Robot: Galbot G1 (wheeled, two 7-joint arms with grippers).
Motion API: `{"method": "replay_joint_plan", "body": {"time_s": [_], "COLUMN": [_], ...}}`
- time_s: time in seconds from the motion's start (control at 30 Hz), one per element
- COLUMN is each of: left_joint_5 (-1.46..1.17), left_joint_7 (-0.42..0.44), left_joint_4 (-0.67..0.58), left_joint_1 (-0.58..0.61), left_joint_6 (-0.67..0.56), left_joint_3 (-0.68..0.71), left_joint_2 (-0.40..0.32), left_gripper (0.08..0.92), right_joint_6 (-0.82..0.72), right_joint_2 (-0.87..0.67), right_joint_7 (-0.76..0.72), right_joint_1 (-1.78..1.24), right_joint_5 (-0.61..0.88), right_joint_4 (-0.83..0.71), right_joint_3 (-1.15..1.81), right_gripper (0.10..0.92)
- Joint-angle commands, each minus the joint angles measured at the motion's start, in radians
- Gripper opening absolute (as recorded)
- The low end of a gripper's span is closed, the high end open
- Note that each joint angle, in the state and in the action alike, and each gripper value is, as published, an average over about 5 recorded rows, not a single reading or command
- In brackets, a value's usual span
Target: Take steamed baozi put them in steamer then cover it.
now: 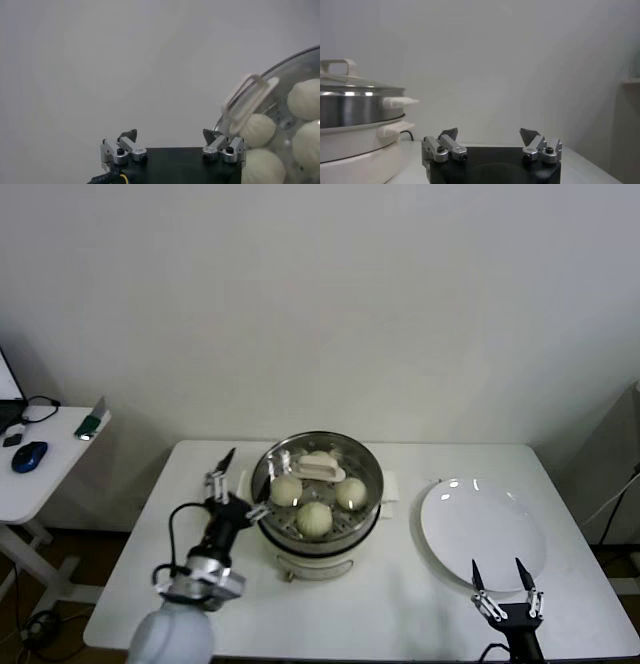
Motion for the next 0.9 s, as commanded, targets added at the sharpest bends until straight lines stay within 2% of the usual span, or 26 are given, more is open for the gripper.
{"method": "replay_joint_plan", "body": {"time_s": [0.03, 0.17, 0.33, 0.6, 0.9], "left_joint_5": [-0.316, -0.588, -0.778, -0.849, -0.831], "left_joint_7": [-0.061, -0.033, -0.035, -0.046, -0.052], "left_joint_4": [-0.04, 0.012, 0.072, 0.16, 0.246], "left_joint_1": [0.043, 0.143, 0.235, 0.314, 0.35], "left_joint_6": [-0.102, -0.189, -0.26, -0.375, -0.444], "left_joint_3": [-0.151, -0.277, -0.326, -0.324, -0.229], "left_joint_2": [0.007, 0.073, 0.1, 0.063, 0.015], "left_gripper": [0.823, 0.823, 0.823, 0.823, 0.823], "right_joint_6": [0.005, 0.003, 0.0, -0.003, -0.004], "right_joint_2": [-0.007, -0.008, -0.014, -0.019, -0.014], "right_joint_7": [0.012, 0.012, 0.009, 0.007, 0.007], "right_joint_1": [0.014, 0.017, 0.017, 0.022, 0.02], "right_joint_5": [-0.002, -0.003, -0.003, 0.0, -0.001], "right_joint_4": [-0.014, -0.02, -0.036, -0.053, -0.046], "right_joint_3": [-0.001, 0.002, 0.005, 0.001, -0.002], "right_gripper": [0.823, 0.823, 0.823, 0.823, 0.823]}}
